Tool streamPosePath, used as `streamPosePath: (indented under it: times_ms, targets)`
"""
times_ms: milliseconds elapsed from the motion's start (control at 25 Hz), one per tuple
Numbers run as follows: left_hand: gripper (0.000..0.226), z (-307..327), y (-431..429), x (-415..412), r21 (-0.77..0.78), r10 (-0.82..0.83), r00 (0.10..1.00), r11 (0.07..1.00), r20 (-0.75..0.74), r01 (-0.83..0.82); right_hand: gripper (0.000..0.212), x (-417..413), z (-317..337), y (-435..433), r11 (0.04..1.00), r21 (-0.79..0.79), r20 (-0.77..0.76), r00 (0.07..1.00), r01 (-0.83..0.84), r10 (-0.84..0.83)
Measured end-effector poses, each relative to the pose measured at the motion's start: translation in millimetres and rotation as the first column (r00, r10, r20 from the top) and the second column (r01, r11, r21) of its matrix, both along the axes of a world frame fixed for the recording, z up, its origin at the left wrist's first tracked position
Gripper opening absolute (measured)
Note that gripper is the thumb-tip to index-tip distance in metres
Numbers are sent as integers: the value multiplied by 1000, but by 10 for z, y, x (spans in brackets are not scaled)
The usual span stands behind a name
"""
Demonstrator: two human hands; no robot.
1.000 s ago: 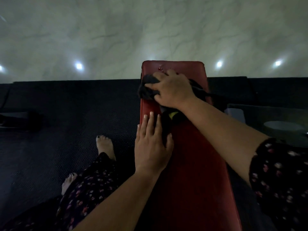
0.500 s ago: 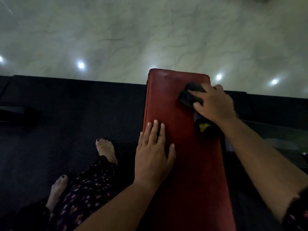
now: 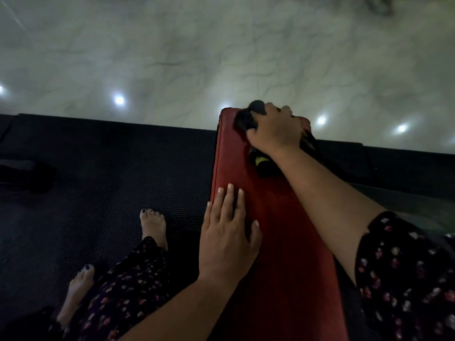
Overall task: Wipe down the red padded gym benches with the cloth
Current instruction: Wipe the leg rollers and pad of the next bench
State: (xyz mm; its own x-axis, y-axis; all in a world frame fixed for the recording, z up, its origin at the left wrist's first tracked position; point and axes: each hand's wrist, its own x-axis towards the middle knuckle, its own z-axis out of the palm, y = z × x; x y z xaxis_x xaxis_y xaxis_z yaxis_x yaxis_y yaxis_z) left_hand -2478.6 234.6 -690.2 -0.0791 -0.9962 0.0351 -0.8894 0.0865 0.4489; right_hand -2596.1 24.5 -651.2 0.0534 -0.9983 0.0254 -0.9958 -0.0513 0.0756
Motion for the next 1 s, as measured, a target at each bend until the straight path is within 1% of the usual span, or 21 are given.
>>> streamPosePath:
  times_ms: [120, 200, 280, 360, 440, 520, 600, 680, 760, 840, 920, 1000]
  targets:
    - [68, -18, 17, 0, 22, -2, 1000, 1000, 12, 2, 53, 414, -26, -25, 973, -24, -76, 970, -231, 229]
    - [66, -2, 5, -6, 11, -11, 999, 1000, 39, 10, 50, 479, -7, -147, 957, 13, -78, 954, -290, 290]
    - [65, 31, -74, 13, -25, -1, 996, 1000, 85, 4, 46, 436, -22, -273, 970, 25, -33, 970, -241, 241]
    - [69, 136, -282, 64, -37, 29, 998, 999, 58, -27, 44, 306, -35, -345, 989, 30, 16, 990, -142, 141]
    - [76, 239, -602, 83, -8, 23, 999, 1000, 38, -23, 43, 43, -23, -356, 999, 41, 49, 999, -22, 20]
    - [75, 236, -935, 27, 3, 14, 1000, 1000, 28, -14, 41, -325, -6, -279, 996, 26, 56, 995, 85, -86]
    - [74, 157, -1161, -61, 86, 3, 999, 996, 38, -6, 39, -708, -25, -163, 983, 16, 91, 979, 182, -183]
    - [77, 54, -1217, -100, 157, -14, 997, 988, 78, 2, 39, -995, -64, -85, 966, 72, 191, 947, 249, -259]
    - [79, -11, -1215, -105, 149, -8, 997, 989, 81, -4, 40, -1152, -93, -156, 954, 131, 289, 911, 268, -295]
    - [79, -17, -1208, -100, 123, -6, 998, 992, 55, 0, 38, -1136, -62, -337, 949, 144, 325, 893, 279, -312]
    - [79, -12, -1201, -96, 107, 1, 1000, 994, 27, -4, 35, -927, 12, -561, 956, 90, 312, 903, 281, -295]
    - [78, -13, -1200, -85, 93, 6, 1000, 996, 19, -8, 31, -564, 68, -745, 982, -2, 295, 939, 188, -179]
